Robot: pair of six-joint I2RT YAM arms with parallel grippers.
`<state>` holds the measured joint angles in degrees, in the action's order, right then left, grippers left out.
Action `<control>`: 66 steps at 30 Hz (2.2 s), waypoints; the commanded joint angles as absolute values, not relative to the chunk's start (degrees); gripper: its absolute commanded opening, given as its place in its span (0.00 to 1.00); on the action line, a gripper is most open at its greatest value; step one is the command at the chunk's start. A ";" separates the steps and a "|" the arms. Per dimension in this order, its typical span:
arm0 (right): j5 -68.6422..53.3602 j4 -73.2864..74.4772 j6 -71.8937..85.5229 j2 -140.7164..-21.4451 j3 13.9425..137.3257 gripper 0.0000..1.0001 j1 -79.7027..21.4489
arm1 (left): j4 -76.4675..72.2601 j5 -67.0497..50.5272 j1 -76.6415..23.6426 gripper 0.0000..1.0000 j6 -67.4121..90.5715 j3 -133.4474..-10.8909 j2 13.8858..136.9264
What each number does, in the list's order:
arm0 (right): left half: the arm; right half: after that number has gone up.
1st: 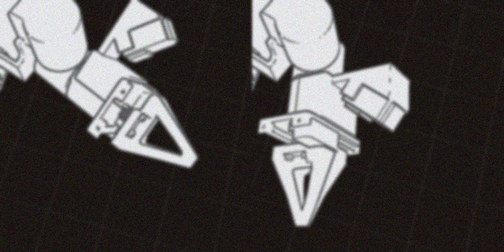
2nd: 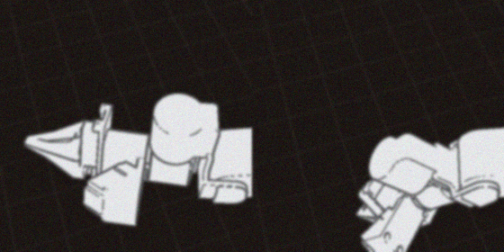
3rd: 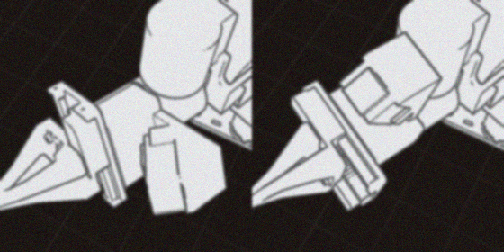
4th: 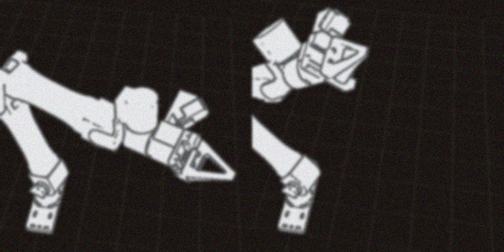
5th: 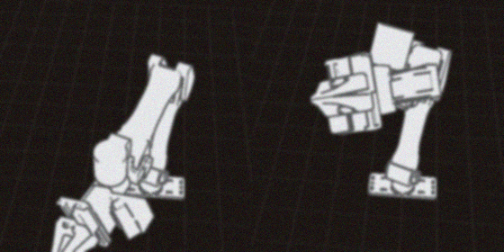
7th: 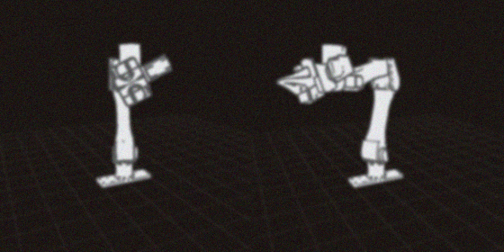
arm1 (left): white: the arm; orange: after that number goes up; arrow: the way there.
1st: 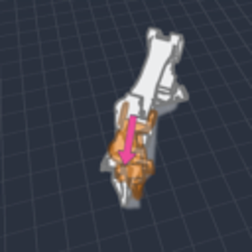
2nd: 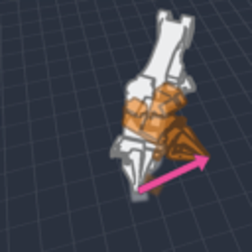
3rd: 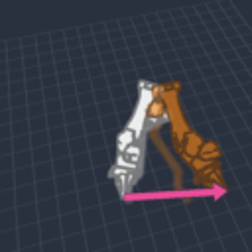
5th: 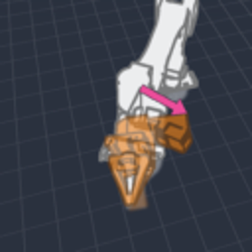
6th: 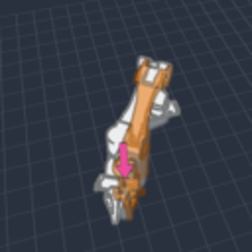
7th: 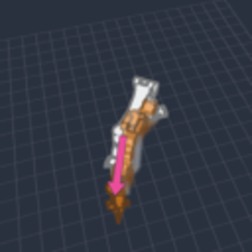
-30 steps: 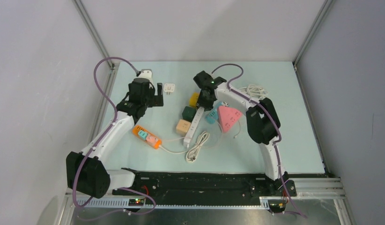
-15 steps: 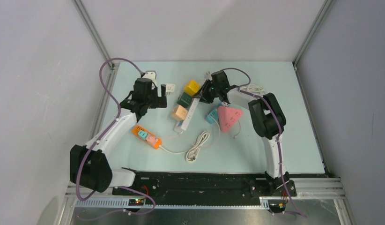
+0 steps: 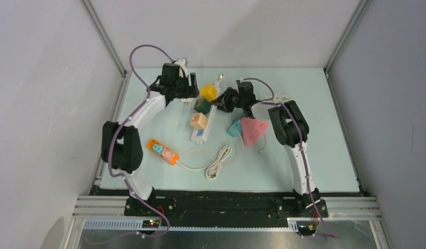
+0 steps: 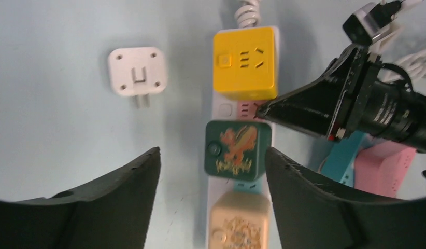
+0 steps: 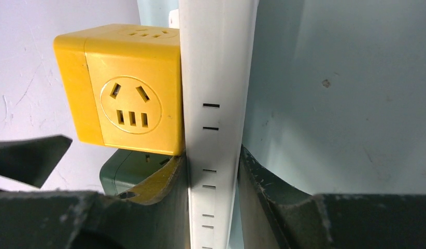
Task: Insert the plug
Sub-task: Adjust the socket at the center of the board, then press the plug into the socket.
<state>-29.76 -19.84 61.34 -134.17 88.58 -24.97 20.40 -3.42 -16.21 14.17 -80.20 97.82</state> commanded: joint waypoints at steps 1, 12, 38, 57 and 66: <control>-30.63 -22.58 63.02 -132.36 85.98 0.29 -23.51 | 19.14 -11.26 -16.21 0.74 16.37 -86.17 104.45; -28.65 -12.56 57.72 -129.24 85.03 0.51 -22.53 | 19.02 -17.59 -17.83 0.73 11.46 -82.85 105.11; -18.47 28.73 39.62 -120.14 104.74 0.42 -29.18 | 18.96 -20.69 -18.86 0.61 18.50 -85.74 110.97; -5.00 35.52 33.75 -124.71 108.32 0.35 -31.88 | 18.95 -19.73 -19.57 0.37 17.89 -83.81 113.08; -4.18 36.73 34.39 -125.86 103.80 0.31 -32.51 | 18.95 -19.15 -20.57 0.24 21.11 -80.75 113.46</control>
<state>-7.38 34.30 35.07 -124.01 106.83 -31.92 16.75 -21.21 -19.62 20.01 -83.50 111.90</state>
